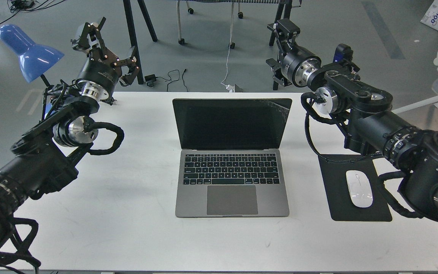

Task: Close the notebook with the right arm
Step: 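Raise the right gripper and move it toward the laptop's screen top edge, then lower the right gripper onto the top edge of the laptop screen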

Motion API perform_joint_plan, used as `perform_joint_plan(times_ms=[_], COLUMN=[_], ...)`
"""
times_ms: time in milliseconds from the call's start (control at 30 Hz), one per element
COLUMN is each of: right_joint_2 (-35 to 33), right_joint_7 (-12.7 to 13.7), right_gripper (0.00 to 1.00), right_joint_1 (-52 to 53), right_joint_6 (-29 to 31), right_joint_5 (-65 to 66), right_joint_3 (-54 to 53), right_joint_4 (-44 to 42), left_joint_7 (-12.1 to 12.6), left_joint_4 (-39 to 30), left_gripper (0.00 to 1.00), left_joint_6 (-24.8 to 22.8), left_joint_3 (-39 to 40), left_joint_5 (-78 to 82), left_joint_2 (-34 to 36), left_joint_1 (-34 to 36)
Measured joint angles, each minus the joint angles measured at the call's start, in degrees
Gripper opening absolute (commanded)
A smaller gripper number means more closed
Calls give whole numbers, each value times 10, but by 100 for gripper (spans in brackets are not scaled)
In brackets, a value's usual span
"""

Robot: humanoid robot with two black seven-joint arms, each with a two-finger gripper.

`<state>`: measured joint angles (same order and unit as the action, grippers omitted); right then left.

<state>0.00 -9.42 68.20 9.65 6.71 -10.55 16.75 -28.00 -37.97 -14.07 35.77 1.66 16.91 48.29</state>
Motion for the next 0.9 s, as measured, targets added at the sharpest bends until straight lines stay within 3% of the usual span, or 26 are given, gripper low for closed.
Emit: perform_joint_plan(times_ms=[367,900], right_joint_2=[0,0], right_joint_7=[6,20], right_gripper=[100,100], right_joint_1=[3,5], right_joint_6=[37,157], right_joint_5=[2,3], right_joint_3=[55,81], right_joint_4=[10,12], left_joint_7=[0,0], left_joint_4=[0,0], left_gripper=[100,100], left_joint_6=[0,0], left_joint_3=[1,1], left_joint_5=[0,0], left_joint_2=[-1,-1], left_joint_1=[0,0])
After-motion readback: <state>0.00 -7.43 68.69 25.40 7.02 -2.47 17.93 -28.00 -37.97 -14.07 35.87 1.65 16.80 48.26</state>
